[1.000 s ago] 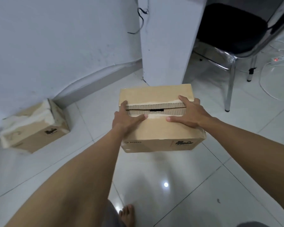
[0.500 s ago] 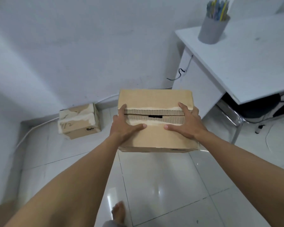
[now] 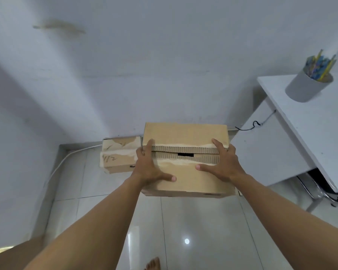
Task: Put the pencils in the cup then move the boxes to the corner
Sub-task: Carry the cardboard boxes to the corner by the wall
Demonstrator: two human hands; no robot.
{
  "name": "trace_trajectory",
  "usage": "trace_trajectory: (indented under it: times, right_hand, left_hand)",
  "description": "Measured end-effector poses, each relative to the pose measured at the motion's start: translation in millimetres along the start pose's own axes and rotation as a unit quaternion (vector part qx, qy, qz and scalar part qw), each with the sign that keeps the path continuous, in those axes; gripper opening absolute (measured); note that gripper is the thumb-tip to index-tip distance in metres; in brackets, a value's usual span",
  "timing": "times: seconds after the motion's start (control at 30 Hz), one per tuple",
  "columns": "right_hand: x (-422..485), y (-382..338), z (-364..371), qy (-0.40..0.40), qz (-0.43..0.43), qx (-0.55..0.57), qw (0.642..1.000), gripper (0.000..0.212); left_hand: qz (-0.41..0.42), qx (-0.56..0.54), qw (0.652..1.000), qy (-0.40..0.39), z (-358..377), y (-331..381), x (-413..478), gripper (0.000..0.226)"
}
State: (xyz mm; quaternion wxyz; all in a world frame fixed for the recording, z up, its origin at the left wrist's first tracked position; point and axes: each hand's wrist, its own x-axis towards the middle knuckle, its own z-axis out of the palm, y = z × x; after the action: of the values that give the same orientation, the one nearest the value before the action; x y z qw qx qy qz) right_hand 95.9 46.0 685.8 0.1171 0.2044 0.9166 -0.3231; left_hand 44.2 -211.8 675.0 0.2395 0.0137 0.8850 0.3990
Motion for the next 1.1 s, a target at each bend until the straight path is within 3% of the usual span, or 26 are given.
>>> trace_trajectory:
  times: [0.13,0.27,0.4,0.73,1.1]
  right_hand:
    - [39.5,-38.1,30.3,-0.019,-0.005,-0.007,1.0,0.117]
    - [81.0,-65.8,60.4,-0.047,-0.019,-0.009,0.999,0.119]
    - [132.7,-93.3,91.3,-0.077,-0.034,-0.02,0.996,0.118]
    - [257.1,-102.4,192.7,-0.131,-0.054,0.005,0.99,0.119]
    - [363.9,-90.7,363.7,-0.148,-0.061,0.029,0.987,0.117]
  left_hand:
    - [-0.032,0.042,0.999,0.012,-31.4,-22.4,32.5,0.149]
    - [-0.095,0.037,0.99,0.094,-48.3,-36.7,64.9,0.124]
    - [-0.16,0.051,0.977,0.133,-62.8,-56.4,109.7,0.115]
    - [-0.228,0.031,0.962,0.146,-68.7,-139.1,230.1,0.12]
    - [-0.27,0.035,0.943,0.191,-46.5,-289.5,353.4,0.116]
